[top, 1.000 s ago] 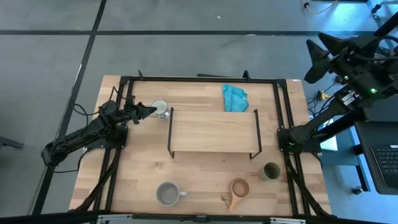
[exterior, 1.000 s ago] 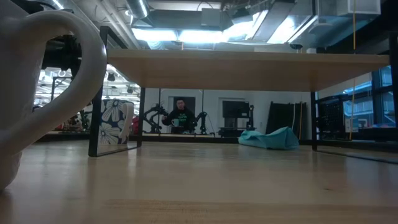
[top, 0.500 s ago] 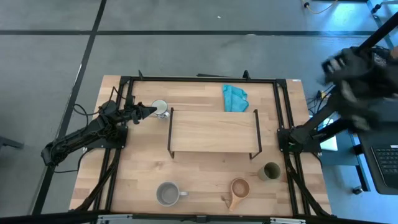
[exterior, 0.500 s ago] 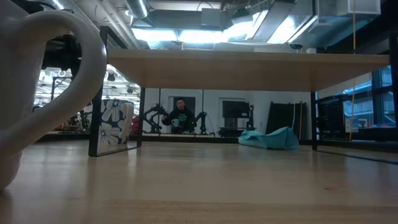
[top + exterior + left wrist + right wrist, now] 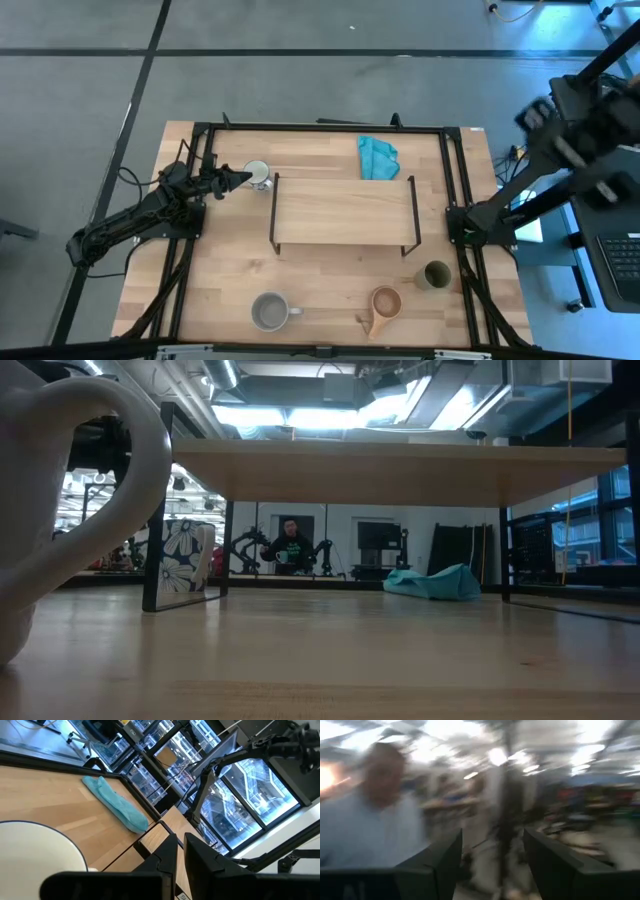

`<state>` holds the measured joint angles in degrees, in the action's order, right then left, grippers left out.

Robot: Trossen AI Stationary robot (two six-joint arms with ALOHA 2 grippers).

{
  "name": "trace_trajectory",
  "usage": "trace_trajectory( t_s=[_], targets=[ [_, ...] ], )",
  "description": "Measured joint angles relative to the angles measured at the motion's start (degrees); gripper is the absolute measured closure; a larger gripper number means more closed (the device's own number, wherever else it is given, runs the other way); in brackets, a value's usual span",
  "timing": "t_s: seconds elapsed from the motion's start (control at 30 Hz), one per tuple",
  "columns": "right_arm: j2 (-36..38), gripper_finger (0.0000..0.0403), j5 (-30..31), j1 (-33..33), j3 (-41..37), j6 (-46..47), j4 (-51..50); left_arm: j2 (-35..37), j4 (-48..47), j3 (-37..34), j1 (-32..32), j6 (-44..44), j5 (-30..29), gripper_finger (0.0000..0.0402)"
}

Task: Stack small to large cups/mugs on shelf
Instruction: Put the gray cup on the shelf

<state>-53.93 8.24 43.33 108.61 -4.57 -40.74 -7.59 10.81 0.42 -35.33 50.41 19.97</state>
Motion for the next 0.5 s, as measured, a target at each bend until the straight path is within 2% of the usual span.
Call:
trace_trajectory(
  t_s=[0.07, 0.17, 0.33, 0.43, 0.5],
  targets=[
    [0.1, 0.019, -5.5, 0.1, 0.0, 1.9, -4.5, 0.0, 0.0, 0.0, 0.0, 0.0, 0.0, 0.0374],
    [0.1, 0.019, -6.7, 0.0, -0.3, 9.4, -14.0, 0.0, 0.0, 0.0, 0.0, 0.0, 0.0, 0.0374],
    [0.3, 0.019, -2.6, 0.1, -4.4, 21.7, -25.6, 0.0, 0.0, 0.0, 0.0, 0.0, 0.0, 0.0374],
    [0.5, 0.019, 2.8, 0.0, -8.2, 27.1, -27.7, 0.0, 0.0, 0.0, 0.0, 0.0, 0.0, 0.0374],
    [0.9, 0.019, 3.2, 0.0, -11.0, 32.0, -27.6, 0.0, 0.0, 0.0, 0.0, 0.0, 0.0, 0.0374]
  ],
)
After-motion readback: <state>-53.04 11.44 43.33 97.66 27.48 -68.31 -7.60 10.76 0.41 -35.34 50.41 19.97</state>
